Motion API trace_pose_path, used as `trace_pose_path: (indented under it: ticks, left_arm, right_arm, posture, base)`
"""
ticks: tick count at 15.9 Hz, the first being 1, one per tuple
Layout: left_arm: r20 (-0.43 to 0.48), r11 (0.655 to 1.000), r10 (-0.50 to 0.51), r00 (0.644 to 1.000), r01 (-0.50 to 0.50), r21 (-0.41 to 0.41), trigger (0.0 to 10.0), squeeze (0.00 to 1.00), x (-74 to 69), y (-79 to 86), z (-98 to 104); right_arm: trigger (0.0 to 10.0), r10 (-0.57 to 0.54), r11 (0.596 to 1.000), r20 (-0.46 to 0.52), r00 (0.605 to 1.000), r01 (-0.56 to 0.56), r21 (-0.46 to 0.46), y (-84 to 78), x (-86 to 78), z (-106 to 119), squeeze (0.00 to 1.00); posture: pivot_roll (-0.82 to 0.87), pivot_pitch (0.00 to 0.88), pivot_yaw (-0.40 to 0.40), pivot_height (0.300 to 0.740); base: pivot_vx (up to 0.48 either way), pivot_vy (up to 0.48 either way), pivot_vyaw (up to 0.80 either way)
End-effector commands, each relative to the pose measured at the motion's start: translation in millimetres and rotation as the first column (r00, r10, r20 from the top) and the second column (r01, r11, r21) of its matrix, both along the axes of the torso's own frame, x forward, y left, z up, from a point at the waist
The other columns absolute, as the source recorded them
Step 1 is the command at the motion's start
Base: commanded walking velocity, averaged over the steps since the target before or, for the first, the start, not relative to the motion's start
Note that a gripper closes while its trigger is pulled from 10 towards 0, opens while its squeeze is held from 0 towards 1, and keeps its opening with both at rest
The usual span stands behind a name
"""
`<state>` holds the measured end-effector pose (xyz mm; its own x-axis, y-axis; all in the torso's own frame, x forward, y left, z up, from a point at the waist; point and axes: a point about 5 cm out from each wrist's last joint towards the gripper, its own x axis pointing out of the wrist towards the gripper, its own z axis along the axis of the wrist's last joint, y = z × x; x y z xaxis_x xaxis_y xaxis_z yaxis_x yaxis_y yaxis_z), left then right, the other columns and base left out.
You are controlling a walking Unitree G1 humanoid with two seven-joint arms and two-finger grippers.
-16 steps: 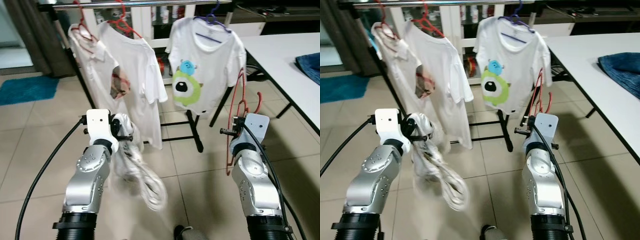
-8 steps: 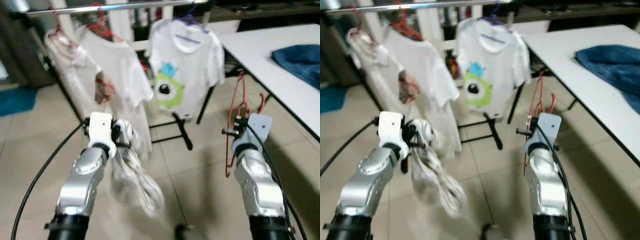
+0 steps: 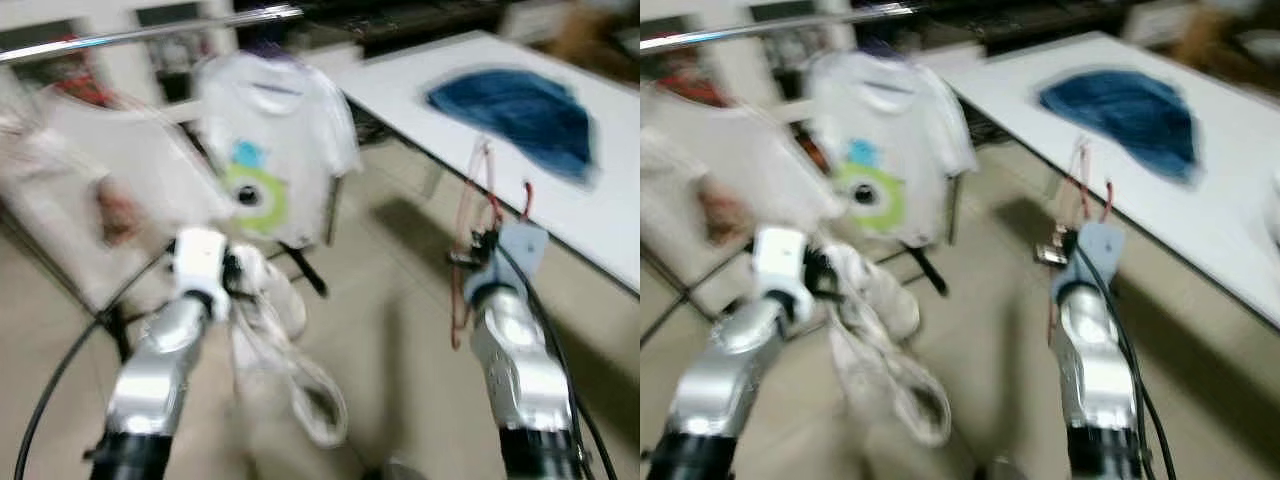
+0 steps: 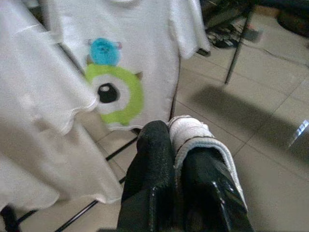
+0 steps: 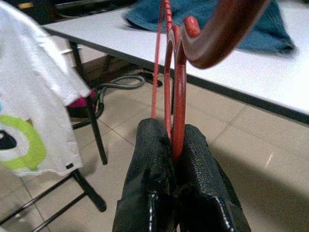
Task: Hang hanger
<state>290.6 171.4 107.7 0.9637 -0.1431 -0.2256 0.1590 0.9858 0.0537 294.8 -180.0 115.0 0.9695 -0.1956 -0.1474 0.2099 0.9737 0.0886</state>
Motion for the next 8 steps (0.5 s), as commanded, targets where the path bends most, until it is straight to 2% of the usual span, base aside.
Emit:
trace_pose_path:
  ticks: [1,4,8]
  left_arm:
    - [0.084,1.0,-0.026,0.996,0.027,-0.014,10.0,0.0,5.5,-8.7,17.1]
    - [0.051,0.999,0.019,0.999,-0.017,-0.042,10.0,0.0,5.5,-6.3,15.4]
    - [0.066,0.999,0.025,0.997,-0.023,-0.037,10.0,0.0,6.7,-5.1,16.3]
  right_arm:
    - [10.0,0.021,0.999,0.023,0.999,-0.023,0.049,-2.5,-0.5,5.9,0.0]
    - [10.0,0.032,0.999,0.022,0.999,-0.032,0.005,-0.8,1.5,5.4,0.0]
    - [10.0,0.064,0.997,0.019,0.998,-0.065,0.042,0.5,2.7,6.4,0.0]
  posture:
    - [-0.06,0.0,0.038,0.74]
    - [-0.06,0.0,0.025,0.74]
    - [-0.06,0.0,0.023,0.74]
  base:
    - [0.0,0.0,-0.74]
    - [0.0,0.0,-0.74]
    - [0.0,0.0,-0.74]
